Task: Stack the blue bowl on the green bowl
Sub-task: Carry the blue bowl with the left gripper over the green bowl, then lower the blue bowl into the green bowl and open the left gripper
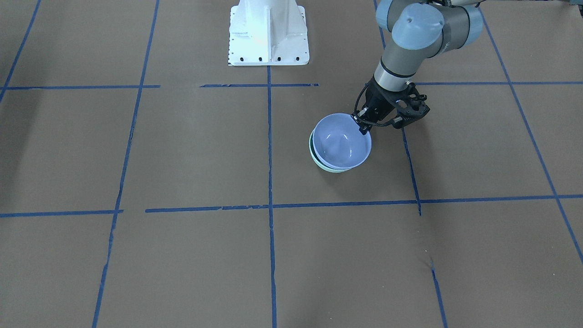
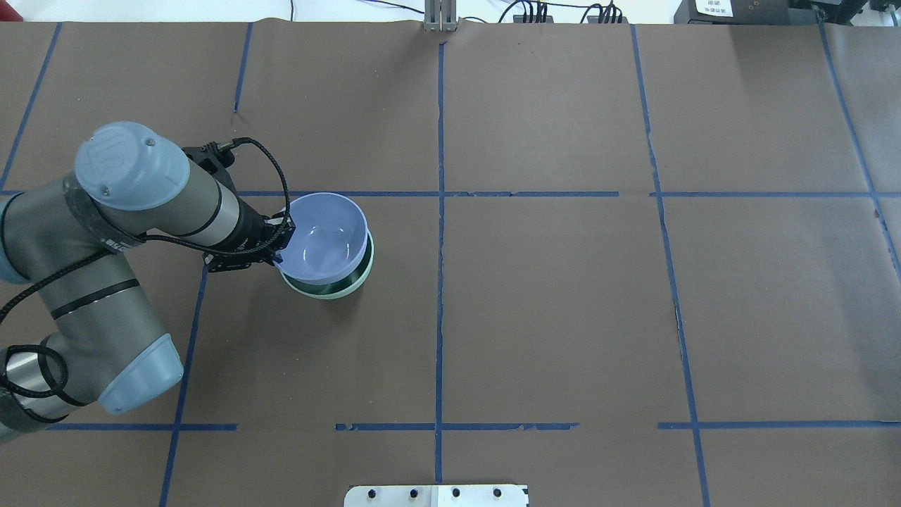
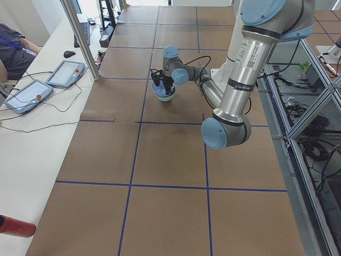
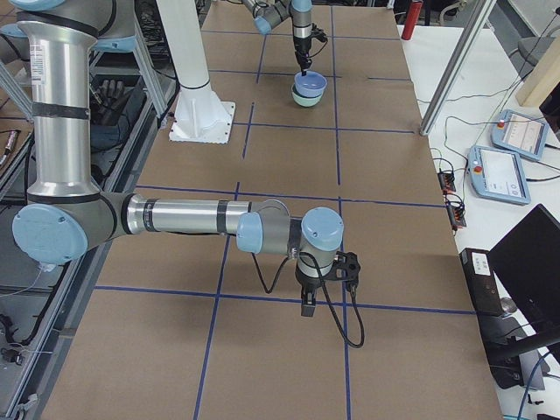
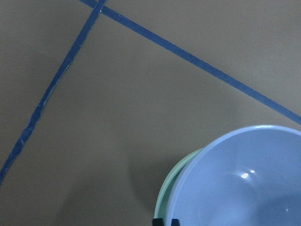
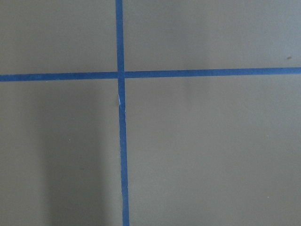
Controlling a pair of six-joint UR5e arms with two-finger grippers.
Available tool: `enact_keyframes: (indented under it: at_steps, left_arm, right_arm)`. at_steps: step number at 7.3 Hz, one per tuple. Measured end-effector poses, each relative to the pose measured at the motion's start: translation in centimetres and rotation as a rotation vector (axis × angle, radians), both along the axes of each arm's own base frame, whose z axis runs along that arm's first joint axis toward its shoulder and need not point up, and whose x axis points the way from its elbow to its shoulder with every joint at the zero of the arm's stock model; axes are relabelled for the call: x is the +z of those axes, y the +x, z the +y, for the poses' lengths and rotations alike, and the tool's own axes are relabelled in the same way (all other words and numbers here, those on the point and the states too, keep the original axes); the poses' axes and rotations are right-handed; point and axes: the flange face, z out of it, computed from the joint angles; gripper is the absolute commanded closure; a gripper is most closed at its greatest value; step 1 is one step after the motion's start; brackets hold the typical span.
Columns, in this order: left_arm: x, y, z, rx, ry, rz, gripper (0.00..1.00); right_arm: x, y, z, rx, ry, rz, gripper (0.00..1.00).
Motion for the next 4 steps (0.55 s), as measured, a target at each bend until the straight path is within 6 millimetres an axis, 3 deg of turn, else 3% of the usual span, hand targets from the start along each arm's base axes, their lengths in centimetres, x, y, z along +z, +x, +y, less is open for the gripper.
enact_keyframes:
  at_steps: [2,3,4]
  left_arm:
    - [0.39,0.79,0.24,0.01,-0.008,-0.007,1.0]
    - [0.39,0.97,0.38,0.014,-0.009,-0.006,0.85]
    - [0.4,1.14,0.55,0.019,-0.009,-0.006,0.62]
  right_arm:
    - [0.0,-0.01,0.0,0.0,0.0,0.0,0.0]
    - [0.0,-0.03,0.0,0.0,0.0,0.0,0.0]
    - [0.0,-0.04,0.0,-0.001,0.0,0.0,0.0]
